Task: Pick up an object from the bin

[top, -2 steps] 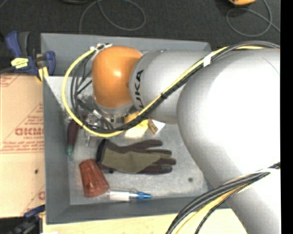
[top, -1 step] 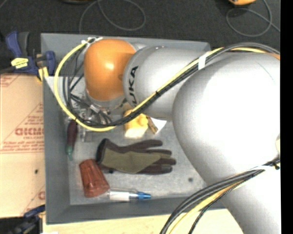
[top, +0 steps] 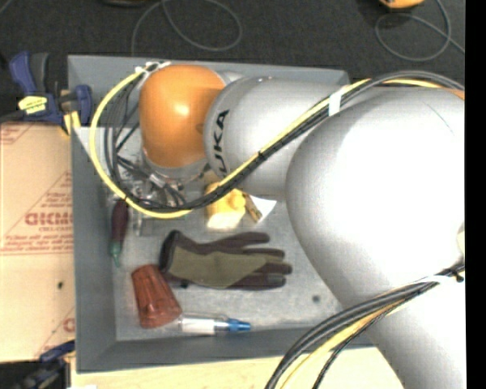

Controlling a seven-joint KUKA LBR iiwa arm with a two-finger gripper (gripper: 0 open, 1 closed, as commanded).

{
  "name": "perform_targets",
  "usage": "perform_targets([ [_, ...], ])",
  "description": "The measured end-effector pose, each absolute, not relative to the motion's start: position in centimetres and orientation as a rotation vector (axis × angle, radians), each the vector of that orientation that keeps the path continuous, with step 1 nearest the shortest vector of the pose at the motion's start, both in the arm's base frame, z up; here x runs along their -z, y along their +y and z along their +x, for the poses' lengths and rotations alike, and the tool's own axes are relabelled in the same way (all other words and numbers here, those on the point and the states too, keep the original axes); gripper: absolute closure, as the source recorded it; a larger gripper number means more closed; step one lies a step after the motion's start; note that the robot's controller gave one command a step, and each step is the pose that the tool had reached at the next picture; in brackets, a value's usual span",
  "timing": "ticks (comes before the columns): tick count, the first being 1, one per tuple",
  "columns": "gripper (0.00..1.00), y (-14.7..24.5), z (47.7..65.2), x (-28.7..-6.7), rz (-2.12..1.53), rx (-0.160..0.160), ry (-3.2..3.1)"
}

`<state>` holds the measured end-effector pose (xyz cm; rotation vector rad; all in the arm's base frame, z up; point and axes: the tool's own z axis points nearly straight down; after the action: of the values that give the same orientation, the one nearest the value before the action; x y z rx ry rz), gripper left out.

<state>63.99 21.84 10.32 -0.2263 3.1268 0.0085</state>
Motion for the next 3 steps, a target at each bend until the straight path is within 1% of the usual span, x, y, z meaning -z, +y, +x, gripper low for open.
perform_targets([
  [1,1.00,21.8,64.0,-10.5,-0.224,-0.009,3.127],
  [2,0.00,20.0,62.3,-13.1,-0.622,-0.006,3.070],
  [3,0.00,19.5,61.9,-13.5,-0.640,-0.008,3.064],
])
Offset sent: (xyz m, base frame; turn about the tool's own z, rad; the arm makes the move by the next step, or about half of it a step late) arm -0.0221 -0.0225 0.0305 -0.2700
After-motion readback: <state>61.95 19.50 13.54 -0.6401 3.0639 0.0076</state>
